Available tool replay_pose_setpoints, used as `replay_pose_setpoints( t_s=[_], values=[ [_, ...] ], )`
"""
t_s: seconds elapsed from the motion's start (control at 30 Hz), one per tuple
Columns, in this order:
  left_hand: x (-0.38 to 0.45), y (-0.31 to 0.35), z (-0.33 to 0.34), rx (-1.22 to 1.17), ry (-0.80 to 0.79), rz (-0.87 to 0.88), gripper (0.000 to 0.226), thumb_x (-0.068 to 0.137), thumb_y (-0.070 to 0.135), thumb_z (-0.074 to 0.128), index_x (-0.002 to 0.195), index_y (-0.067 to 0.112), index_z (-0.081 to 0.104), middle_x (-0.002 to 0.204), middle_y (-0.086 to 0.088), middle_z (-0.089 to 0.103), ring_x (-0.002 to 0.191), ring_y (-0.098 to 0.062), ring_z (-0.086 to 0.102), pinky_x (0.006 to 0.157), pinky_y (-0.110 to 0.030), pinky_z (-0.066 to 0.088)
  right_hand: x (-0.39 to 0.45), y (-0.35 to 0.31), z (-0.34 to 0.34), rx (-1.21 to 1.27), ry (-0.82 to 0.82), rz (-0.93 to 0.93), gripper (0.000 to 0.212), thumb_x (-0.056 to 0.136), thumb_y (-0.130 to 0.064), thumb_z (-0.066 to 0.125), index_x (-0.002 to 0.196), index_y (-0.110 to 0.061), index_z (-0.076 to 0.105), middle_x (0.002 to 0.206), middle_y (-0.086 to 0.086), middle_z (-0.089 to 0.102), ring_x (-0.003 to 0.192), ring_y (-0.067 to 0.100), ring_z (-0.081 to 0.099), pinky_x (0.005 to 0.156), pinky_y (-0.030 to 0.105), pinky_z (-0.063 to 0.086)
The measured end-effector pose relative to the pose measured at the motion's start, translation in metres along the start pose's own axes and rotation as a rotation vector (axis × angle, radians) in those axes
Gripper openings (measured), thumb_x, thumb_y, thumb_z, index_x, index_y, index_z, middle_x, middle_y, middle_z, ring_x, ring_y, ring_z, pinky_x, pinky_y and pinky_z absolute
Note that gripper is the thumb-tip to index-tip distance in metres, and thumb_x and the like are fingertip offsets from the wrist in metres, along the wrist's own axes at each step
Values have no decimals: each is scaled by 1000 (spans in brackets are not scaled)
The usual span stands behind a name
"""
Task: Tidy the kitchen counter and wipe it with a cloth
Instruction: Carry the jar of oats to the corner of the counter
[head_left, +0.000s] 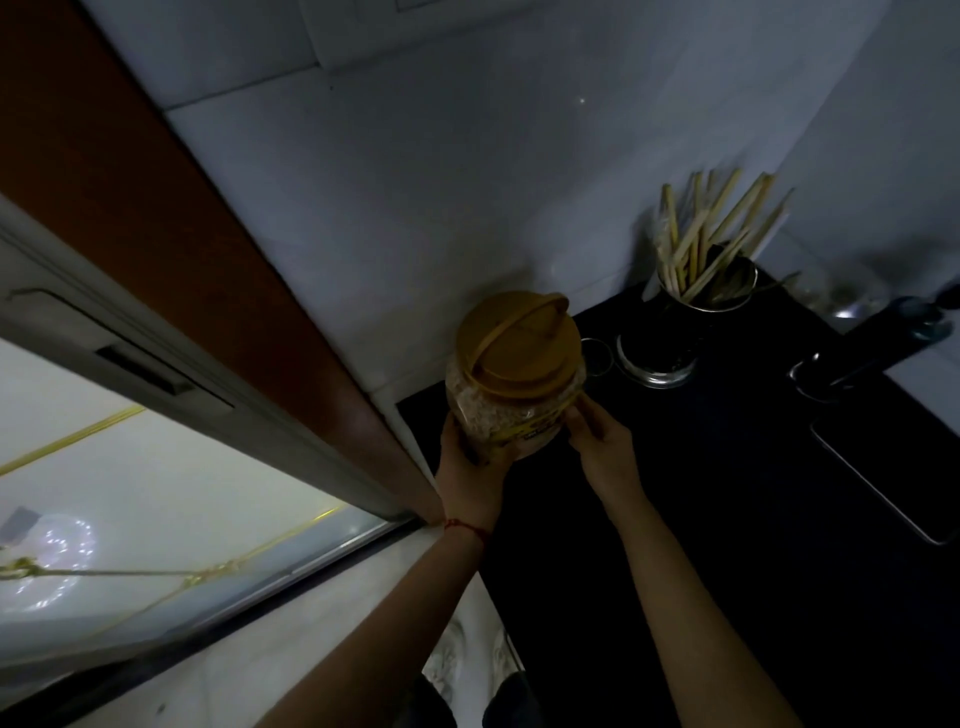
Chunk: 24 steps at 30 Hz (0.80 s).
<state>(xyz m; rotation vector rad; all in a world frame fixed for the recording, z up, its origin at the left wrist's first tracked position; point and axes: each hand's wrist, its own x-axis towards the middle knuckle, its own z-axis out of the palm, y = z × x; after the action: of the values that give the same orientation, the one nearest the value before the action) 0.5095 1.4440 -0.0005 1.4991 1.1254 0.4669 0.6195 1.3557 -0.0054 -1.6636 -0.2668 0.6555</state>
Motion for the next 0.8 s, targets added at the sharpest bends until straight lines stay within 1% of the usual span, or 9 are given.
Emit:
replay_pose_setpoints(
  t_s=[0.1,0.2,0.23,0.33,0.4,0.6,0.7,0.77,0.8],
  values=[
    [1,-2,-2,5,-24,3,83,72,24,73,142,15,30,139,-10,50,126,-25,50,103,-38,44,-1,-1,2,-8,-1,-9,36,93,-17,51,128,-12,53,116,0,60,114,13,55,98,29,45],
    [2,-1,-4,-29,-63,-12,85,70,28,71,143,16,29,141,-8,48,127,-23,48,104,-40,43,-8,-3,5,4,9,-18,36,93,-14,51,128,-11,52,114,-5,58,112,9,54,90,11,45],
    [2,-1,-6,-37,-81,-16,85,69,30,71,142,16,29,141,-8,47,127,-23,48,105,-39,43,-12,-3,5,3,21,-8,36,92,-14,51,128,-11,53,112,-7,58,111,9,54,90,11,44],
    [4,-3,-15,-37,-155,-54,76,79,25,69,142,15,28,142,-8,45,127,-25,48,103,-36,43,-30,3,4,1,65,67,34,92,-21,53,125,-12,56,111,-5,59,115,15,55,97,27,43],
    [2,-5,-23,-38,-222,-83,68,83,24,64,142,13,29,141,-9,47,125,-25,49,99,-32,43,-45,9,2,11,115,136,35,92,-23,54,126,-13,55,114,-3,59,114,14,54,95,25,41],
    [-22,-25,-47,241,-502,-37,47,86,22,61,128,7,48,128,-10,56,115,-23,54,91,-24,43,-122,29,-4,11,393,219,35,92,-24,53,124,-13,56,117,0,61,109,11,56,90,21,40],
    [-35,-35,-58,332,-670,59,31,86,16,61,113,3,59,107,-8,62,98,-14,56,68,-3,43,-173,49,-2,26,585,232,31,92,-24,54,121,-14,60,111,0,64,101,8,60,84,12,45],
    [-44,-38,-62,360,-801,83,25,86,13,59,109,3,62,99,-7,62,95,-15,56,68,-3,45,-211,61,2,42,737,248,28,91,-22,54,116,-13,62,105,-1,66,89,-2,61,77,6,47],
    [-52,-39,-62,387,-867,88,24,87,14,59,108,4,62,99,-8,63,96,-17,58,74,-8,46,-231,66,4,70,803,252,26,91,-20,55,114,-12,62,101,-2,66,87,-3,62,79,8,49]
  ],
)
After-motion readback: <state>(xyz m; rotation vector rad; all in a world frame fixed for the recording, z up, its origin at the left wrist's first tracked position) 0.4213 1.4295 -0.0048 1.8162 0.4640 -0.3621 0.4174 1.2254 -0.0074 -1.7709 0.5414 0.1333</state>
